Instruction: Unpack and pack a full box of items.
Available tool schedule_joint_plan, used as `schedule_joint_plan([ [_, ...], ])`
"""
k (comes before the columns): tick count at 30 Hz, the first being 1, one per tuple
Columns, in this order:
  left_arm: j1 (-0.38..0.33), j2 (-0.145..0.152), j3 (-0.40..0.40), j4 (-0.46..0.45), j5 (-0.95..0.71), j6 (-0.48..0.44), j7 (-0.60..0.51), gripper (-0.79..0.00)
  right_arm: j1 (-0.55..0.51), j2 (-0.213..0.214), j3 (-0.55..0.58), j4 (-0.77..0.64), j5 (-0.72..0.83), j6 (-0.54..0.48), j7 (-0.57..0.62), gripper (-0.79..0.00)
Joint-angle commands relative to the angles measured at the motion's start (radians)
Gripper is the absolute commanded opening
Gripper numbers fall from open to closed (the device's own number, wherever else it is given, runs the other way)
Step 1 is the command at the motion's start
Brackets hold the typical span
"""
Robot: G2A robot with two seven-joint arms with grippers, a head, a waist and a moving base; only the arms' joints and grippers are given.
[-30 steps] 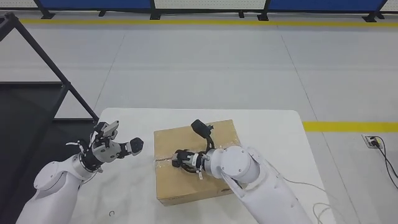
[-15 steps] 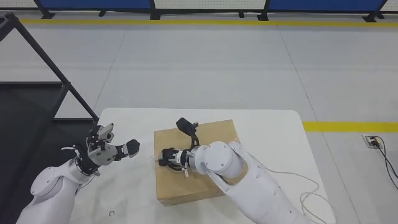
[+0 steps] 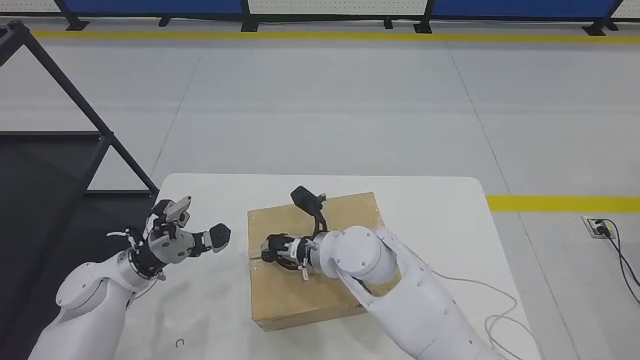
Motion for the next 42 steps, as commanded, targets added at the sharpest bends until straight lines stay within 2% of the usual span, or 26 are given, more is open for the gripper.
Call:
schedule_joint_plan([
  [1, -0.004, -0.001, 0.003, -0.001, 0.003, 0.004, 0.004, 0.000, -0.018, 0.009, 0.021, -0.020, -0.014, 0.007, 0.003, -0.785],
  [9, -0.019, -0.003, 0.023, -0.005, 0.022, 0.021, -0.005, 0.000, -0.106, 0.047, 0.119, -0.113, -0.074, 0.037, 0.012, -0.785],
  [19, -0.046, 0.006, 0.081, 0.009, 0.184, 0.068, -0.120, 0.000, -0.246, 0.093, 0.275, -0.263, -0.104, 0.031, 0.010, -0.785],
  [23, -0.058, 0.007, 0.099, 0.033, 0.238, 0.075, -0.091, 0.000, -0.284, 0.107, 0.324, -0.304, -0.108, 0.029, 0.022, -0.785],
  [27, -0.070, 0.005, 0.108, 0.066, 0.241, 0.067, -0.069, 0.000, -0.309, 0.116, 0.349, -0.323, -0.114, 0.026, 0.027, -0.785],
  [35, -0.090, 0.003, 0.118, 0.113, 0.224, 0.059, -0.105, 0.000, -0.347, 0.129, 0.398, -0.345, -0.107, 0.030, 0.017, -0.785],
  [42, -0.097, 0.003, 0.107, 0.113, 0.186, 0.038, -0.117, 0.000, -0.370, 0.139, 0.435, -0.340, -0.096, 0.040, 0.001, -0.785],
])
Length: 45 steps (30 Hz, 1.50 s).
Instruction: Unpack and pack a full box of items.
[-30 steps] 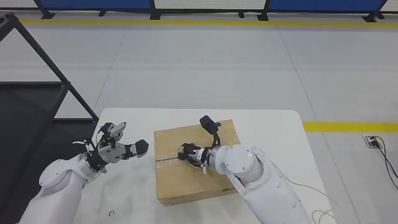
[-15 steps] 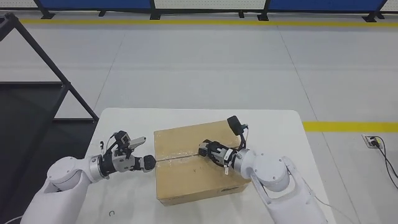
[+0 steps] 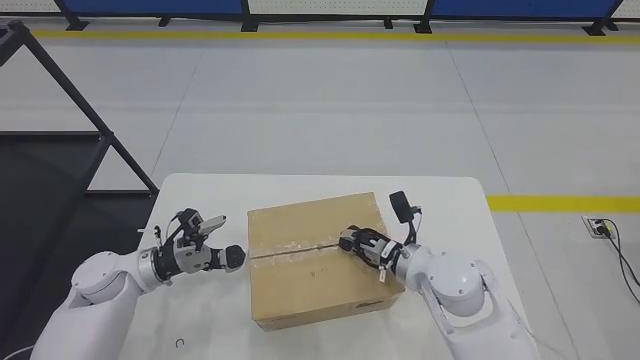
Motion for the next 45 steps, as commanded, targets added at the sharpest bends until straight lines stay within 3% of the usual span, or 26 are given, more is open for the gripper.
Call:
schedule_joint_plan([
  [1, 0.000, -0.001, -0.002, -0.009, -0.019, -0.006, -0.012, 0.000, -0.005, 0.002, 0.011, 0.001, 0.007, 0.003, -0.012, -0.785],
  [15, 0.008, -0.001, -0.038, -0.040, -0.130, -0.022, -0.040, 0.000, -0.085, 0.017, 0.113, -0.055, 0.041, 0.036, -0.143, -0.785],
  [30, -0.004, -0.010, -0.002, -0.069, -0.126, -0.015, -0.016, 0.000, -0.169, 0.029, 0.253, -0.096, 0.201, -0.105, -0.251, -0.785],
  [31, -0.004, -0.011, 0.001, -0.073, -0.128, -0.015, -0.012, 0.000, -0.175, 0.029, 0.273, -0.090, 0.226, -0.131, -0.261, -0.770],
  [32, -0.005, -0.013, 0.004, -0.077, -0.130, -0.018, -0.006, 0.000, -0.182, 0.030, 0.290, -0.082, 0.246, -0.160, -0.266, -0.610],
  [33, -0.004, -0.014, 0.006, -0.082, -0.134, -0.020, 0.002, 0.000, -0.187, 0.031, 0.310, -0.068, 0.272, -0.192, -0.269, -0.517],
  [34, -0.005, -0.015, 0.009, -0.088, -0.138, -0.023, 0.007, 0.000, -0.189, 0.033, 0.327, -0.053, 0.287, -0.222, -0.270, -0.283],
  [35, -0.005, -0.017, 0.012, -0.092, -0.142, -0.022, 0.013, 0.000, -0.191, 0.035, 0.339, -0.039, 0.281, -0.257, -0.271, 0.000],
  [40, -0.011, -0.023, 0.031, -0.111, -0.145, -0.017, 0.041, 0.000, -0.192, 0.036, 0.343, -0.033, 0.274, -0.266, -0.274, 0.000],
  [41, -0.010, -0.023, 0.030, -0.111, -0.145, -0.017, 0.040, 0.000, -0.192, 0.036, 0.343, -0.032, 0.273, -0.267, -0.275, -0.394],
  [45, -0.011, -0.023, 0.031, -0.112, -0.146, -0.016, 0.041, -0.001, -0.192, 0.036, 0.343, -0.033, 0.274, -0.266, -0.274, -0.191],
])
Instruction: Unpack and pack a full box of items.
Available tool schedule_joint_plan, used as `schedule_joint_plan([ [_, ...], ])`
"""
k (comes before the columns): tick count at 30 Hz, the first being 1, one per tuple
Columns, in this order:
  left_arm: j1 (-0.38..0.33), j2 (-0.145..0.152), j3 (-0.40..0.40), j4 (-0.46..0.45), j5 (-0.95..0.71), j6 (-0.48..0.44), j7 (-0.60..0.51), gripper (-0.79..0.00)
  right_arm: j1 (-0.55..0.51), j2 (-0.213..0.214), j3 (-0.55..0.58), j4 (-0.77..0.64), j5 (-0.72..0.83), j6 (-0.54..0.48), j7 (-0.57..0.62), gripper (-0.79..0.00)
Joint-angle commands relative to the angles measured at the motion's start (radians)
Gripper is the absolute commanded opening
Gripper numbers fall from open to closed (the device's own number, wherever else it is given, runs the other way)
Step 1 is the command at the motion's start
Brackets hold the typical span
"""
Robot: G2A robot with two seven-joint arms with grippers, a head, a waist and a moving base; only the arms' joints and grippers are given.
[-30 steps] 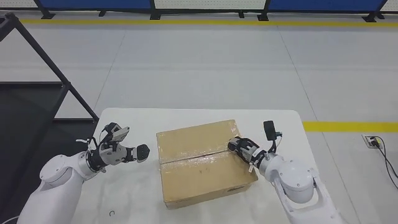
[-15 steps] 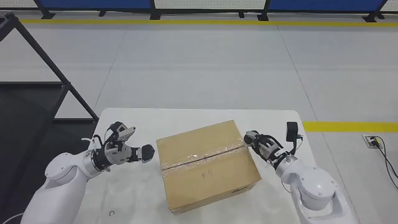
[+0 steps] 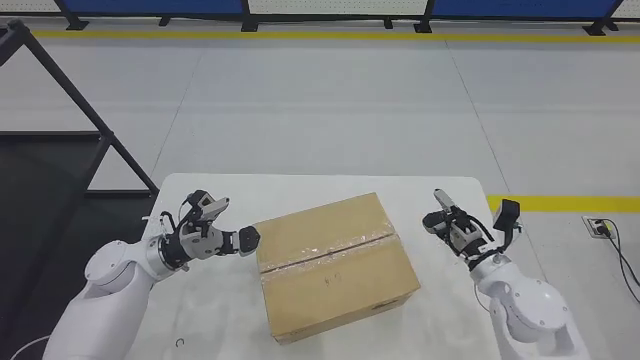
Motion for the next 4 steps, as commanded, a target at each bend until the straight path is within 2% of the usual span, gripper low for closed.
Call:
schedule_joint_plan([
  [1, 0.000, 0.000, 0.000, 0.000, 0.000, 0.000, 0.000, -0.001, 0.000, 0.000, 0.000, 0.000, 0.000, 0.000, 0.000, -0.146],
  [4, 0.000, 0.000, 0.000, 0.000, 0.000, 0.000, 0.000, -0.001, 0.000, 0.000, 0.000, 0.000, 0.000, 0.000, 0.000, -0.048],
])
